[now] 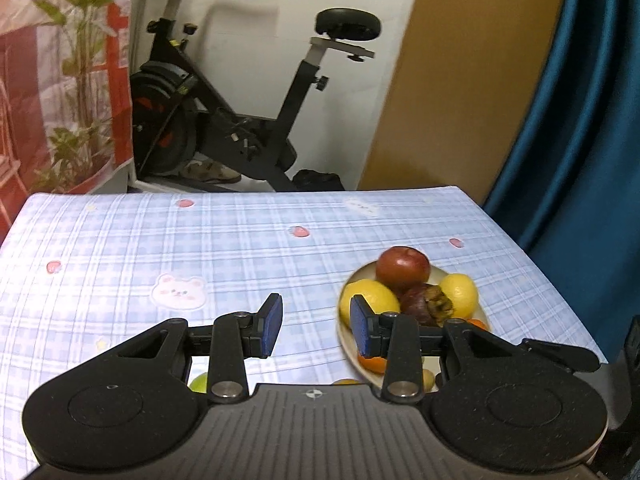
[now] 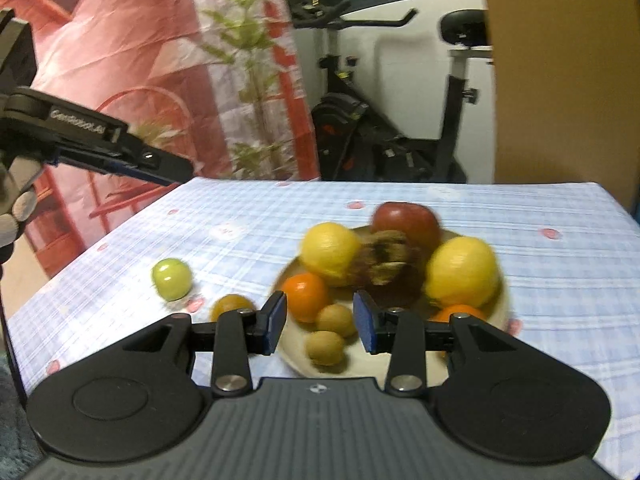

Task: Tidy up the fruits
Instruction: 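Move the right tool toward the orange lying on the cloth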

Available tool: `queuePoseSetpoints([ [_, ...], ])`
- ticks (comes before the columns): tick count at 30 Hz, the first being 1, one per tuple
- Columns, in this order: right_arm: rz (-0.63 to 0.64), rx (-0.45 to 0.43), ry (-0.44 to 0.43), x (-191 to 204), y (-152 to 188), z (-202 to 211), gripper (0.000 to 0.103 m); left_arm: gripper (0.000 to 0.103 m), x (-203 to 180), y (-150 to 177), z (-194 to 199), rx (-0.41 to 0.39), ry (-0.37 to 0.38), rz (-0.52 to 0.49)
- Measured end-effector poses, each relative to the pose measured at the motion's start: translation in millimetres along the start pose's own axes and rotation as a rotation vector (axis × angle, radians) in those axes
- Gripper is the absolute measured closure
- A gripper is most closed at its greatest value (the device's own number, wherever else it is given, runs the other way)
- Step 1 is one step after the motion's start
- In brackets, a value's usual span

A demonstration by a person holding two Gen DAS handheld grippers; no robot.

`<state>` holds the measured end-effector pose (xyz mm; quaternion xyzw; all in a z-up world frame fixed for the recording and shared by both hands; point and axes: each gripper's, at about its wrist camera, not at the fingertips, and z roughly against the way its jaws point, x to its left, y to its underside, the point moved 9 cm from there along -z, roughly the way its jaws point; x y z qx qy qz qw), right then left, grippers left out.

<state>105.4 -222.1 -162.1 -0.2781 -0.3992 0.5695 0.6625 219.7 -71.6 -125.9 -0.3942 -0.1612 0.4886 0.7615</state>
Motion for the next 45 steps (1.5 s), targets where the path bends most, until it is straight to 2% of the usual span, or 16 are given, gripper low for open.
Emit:
queuePoseSetpoints([
  [7,0.129,0.065,-0.053,38,1,-35,0.063,0.064,16,13,3,-0.010,0.002,0.040],
  [11,0.169,0.077,-0.067,54,-3,-52,0.063,0.064,26,22,3,-0.012,0.007,0.086],
  [16,0.202,0.138,-0.075,62,8,-71,0.063,0.064,29,29,0,-0.019,0.024,0.107],
  [25,0.235,0.131,-0.057,64,24,-55,0.067,0.064,22,54,-14,0.038,0.096,0.119],
  [29,0.211,0.150,-0.062,61,34,-53,0.078,0.064,17,63,-24,0.067,0.132,0.139],
  [41,0.162,0.149,-0.063,58,38,-51,0.078,0.063,1,68,-71,0.123,0.178,0.211],
  [45,0.138,0.146,-0.069,55,39,-49,0.077,0.064,-4,75,-74,0.151,0.187,0.179],
])
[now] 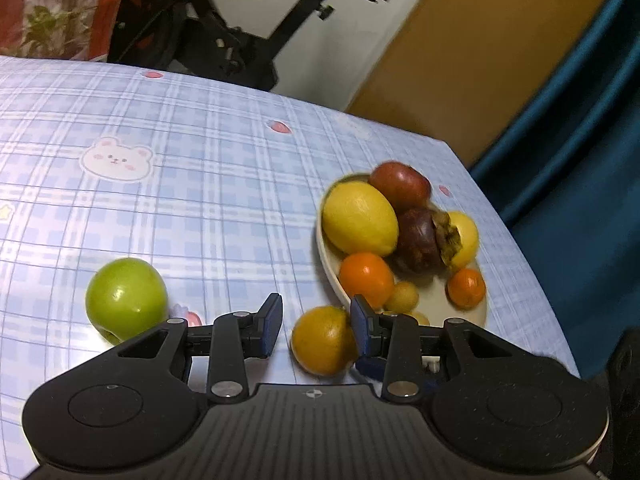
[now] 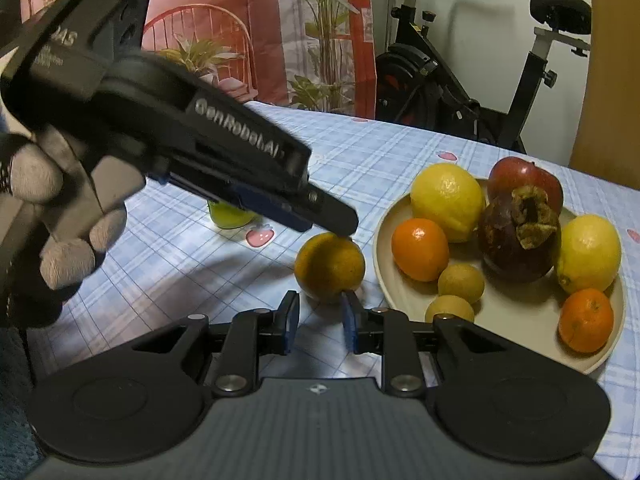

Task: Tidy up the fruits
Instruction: 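Move the right tool toward the orange lying on the cloth, then close the right gripper on the orange while the left gripper closes beside it, then carry the orange with both grippers onto the plate's rim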

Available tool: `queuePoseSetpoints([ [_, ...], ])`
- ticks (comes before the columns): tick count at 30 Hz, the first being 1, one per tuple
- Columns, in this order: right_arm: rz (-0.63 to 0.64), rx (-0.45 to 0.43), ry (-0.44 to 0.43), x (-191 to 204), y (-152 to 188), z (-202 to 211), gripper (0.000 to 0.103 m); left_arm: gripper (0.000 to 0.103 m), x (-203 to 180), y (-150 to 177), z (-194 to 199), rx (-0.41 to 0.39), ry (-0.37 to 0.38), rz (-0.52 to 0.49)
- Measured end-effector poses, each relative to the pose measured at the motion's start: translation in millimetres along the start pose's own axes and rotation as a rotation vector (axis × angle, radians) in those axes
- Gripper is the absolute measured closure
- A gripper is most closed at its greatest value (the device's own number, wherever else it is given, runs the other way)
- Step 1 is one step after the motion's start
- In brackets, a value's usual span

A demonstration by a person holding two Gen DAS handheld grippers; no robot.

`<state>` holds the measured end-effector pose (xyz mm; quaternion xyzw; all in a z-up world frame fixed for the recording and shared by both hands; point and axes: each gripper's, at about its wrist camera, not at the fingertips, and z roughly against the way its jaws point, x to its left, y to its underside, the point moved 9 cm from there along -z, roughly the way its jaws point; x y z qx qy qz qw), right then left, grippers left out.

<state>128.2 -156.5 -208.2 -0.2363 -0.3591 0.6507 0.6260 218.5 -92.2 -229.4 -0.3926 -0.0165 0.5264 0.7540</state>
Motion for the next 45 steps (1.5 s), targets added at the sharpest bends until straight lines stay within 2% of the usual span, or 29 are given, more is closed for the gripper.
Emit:
queuePoseSetpoints([
  [3,-0.018,-0.008,-0.005,-5,0,2,0.074,0.064,-2,5,3,0.018,0.006,-0.016],
  [5,-0.035,-0.011,-0.003,-8,-1,3,0.067,0.064,-3,7,5,0.029,0.010,-0.026],
  [7,-0.048,-0.013,-0.008,-10,0,3,0.064,0.063,-4,10,7,0.040,0.014,-0.038],
  [14,-0.044,-0.031,-0.014,-5,0,0,0.058,0.061,-9,22,12,0.071,0.024,-0.068],
  [22,-0.040,-0.065,-0.024,0,-4,-5,0.058,0.063,-6,22,15,0.059,0.022,-0.063],
  [27,-0.043,-0.073,-0.025,0,-3,-5,0.058,0.055,-9,22,15,0.057,0.029,-0.088],
  [35,-0.030,-0.075,-0.033,4,-3,-8,0.058,0.056,-6,24,7,0.068,0.001,-0.098],
  [36,-0.029,-0.075,-0.032,5,-3,-9,0.058,0.060,-6,24,6,0.066,0.007,-0.093],
  [45,-0.045,-0.080,-0.039,5,-3,-4,0.058,0.060,-10,25,11,0.060,0.008,-0.100],
])
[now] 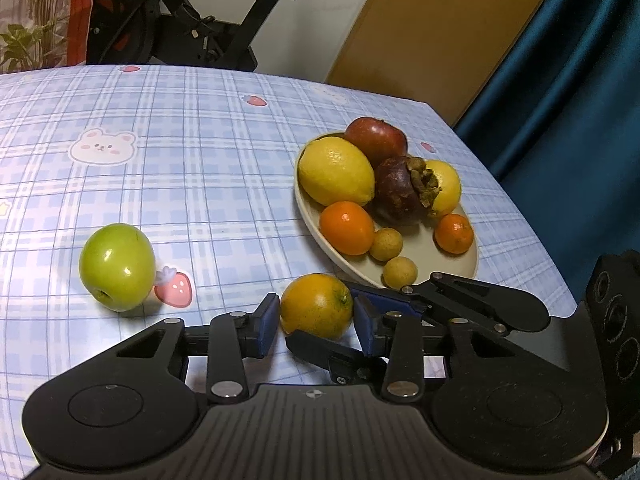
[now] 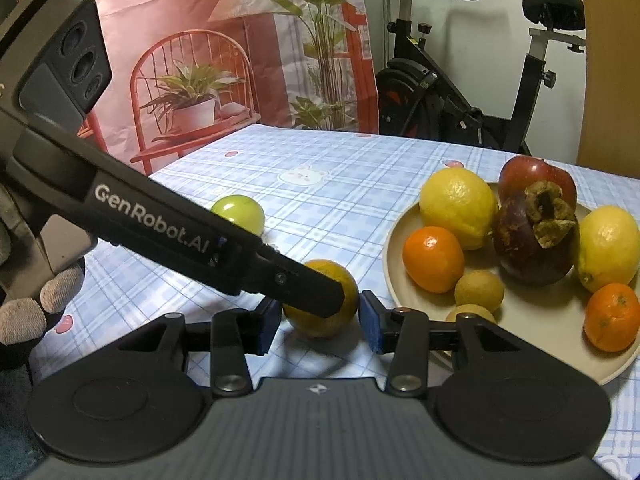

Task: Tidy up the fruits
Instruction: 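Carry the orange with both grippers onto the plate's rim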

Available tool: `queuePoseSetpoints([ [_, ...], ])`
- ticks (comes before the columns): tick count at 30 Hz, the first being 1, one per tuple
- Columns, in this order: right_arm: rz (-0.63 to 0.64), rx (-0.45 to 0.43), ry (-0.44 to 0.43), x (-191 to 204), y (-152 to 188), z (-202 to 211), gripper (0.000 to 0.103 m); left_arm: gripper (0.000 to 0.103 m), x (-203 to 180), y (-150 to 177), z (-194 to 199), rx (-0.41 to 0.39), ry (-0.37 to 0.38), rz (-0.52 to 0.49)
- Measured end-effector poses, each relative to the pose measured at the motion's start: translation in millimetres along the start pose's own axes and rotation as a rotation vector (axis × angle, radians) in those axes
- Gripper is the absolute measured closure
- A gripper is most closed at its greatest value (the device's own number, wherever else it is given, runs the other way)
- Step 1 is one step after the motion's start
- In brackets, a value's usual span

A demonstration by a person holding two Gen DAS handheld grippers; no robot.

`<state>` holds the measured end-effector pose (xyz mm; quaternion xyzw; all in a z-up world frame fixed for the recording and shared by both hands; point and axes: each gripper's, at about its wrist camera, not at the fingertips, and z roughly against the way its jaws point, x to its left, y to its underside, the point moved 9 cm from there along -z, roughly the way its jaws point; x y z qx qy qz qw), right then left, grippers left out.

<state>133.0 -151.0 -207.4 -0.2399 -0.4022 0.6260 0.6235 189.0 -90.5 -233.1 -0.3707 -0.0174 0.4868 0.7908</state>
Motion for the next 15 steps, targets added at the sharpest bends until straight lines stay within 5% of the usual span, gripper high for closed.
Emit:
queuePoseSetpoints([
  [15,-0.137,-0.136,0.145,-56,-23,61,0.058,0.060,-72,-37,-7,-0.061,0.075,-0.076],
])
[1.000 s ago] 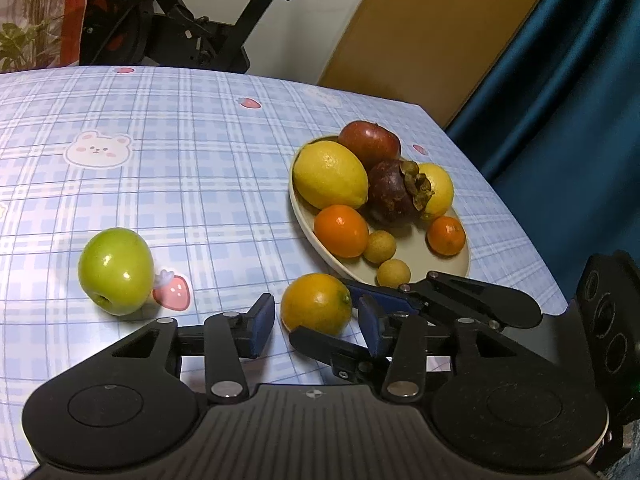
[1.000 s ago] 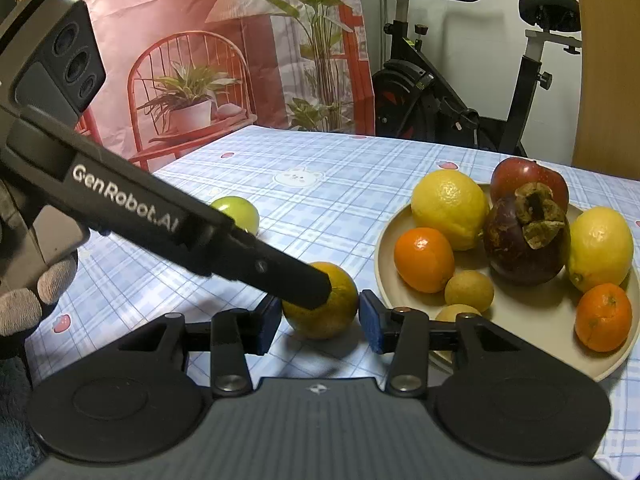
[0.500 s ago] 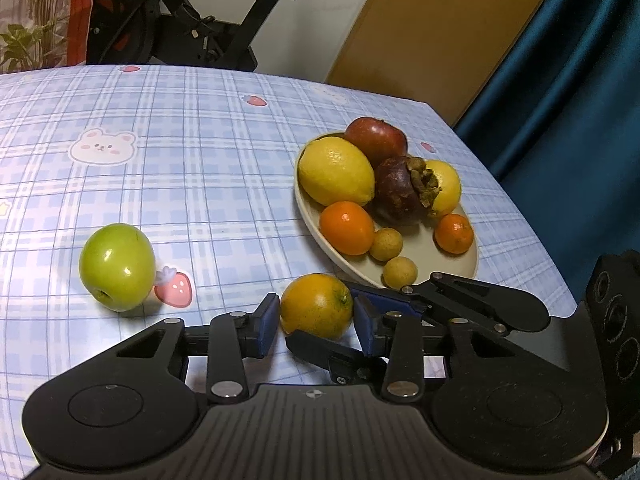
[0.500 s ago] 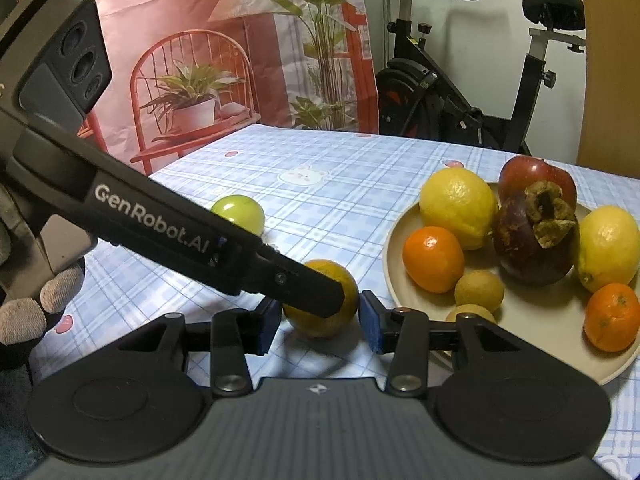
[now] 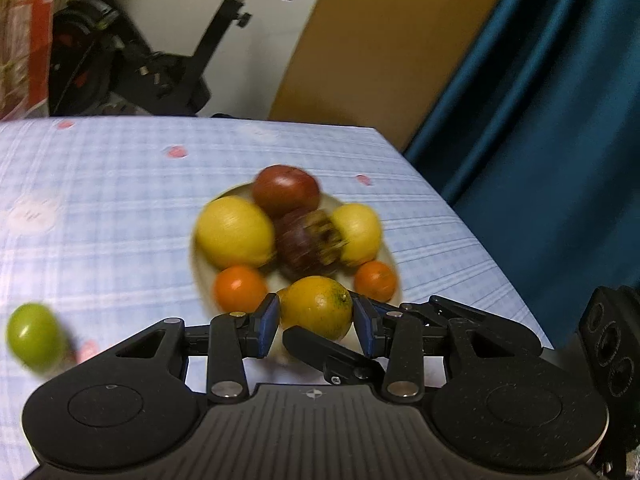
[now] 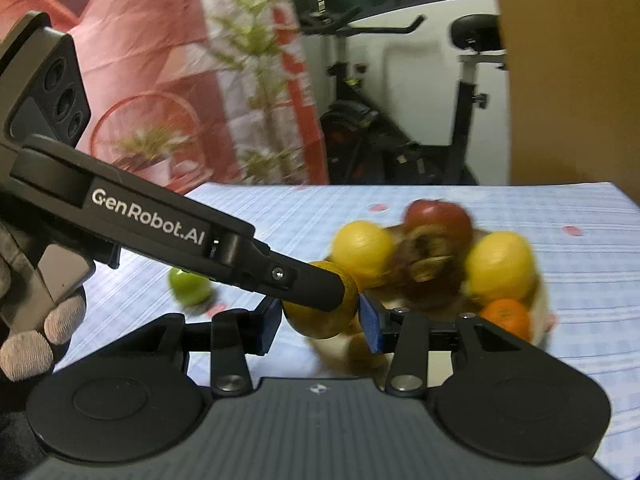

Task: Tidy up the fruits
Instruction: 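Carry the orange with both grippers onto the plate's rim, then open both grippers to release the orange and withdraw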

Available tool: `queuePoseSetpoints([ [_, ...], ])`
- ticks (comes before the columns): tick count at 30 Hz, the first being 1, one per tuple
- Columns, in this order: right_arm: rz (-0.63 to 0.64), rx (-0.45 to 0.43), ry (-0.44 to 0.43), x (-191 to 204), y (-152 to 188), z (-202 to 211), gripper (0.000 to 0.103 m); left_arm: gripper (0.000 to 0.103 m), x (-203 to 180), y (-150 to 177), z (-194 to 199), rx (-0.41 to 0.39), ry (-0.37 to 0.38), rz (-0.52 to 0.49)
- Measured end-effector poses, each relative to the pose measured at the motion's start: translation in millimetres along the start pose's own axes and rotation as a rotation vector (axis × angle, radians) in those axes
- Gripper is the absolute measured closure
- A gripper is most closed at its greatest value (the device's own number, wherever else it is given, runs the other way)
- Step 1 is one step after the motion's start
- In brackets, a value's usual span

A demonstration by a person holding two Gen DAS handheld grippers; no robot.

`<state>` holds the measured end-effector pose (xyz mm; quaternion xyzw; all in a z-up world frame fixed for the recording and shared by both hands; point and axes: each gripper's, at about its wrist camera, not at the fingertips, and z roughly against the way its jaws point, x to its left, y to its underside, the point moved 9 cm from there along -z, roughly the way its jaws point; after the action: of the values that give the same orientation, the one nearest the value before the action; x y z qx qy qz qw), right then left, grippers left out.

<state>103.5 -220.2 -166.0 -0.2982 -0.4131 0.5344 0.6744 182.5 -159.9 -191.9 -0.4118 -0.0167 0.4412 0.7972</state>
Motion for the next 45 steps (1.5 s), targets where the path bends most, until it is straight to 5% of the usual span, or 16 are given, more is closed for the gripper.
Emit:
queuePoseSetpoints([
  [16,-0.024,0.018,0.133,-49,16,2,0.058,0.061,-24,-2,-61,0.099,0.002,-0.024],
  [45,0.008,0.033,0.153,-53,20,-15,0.058,0.061,-15,-2,-56,0.081,-0.041,-0.026],
])
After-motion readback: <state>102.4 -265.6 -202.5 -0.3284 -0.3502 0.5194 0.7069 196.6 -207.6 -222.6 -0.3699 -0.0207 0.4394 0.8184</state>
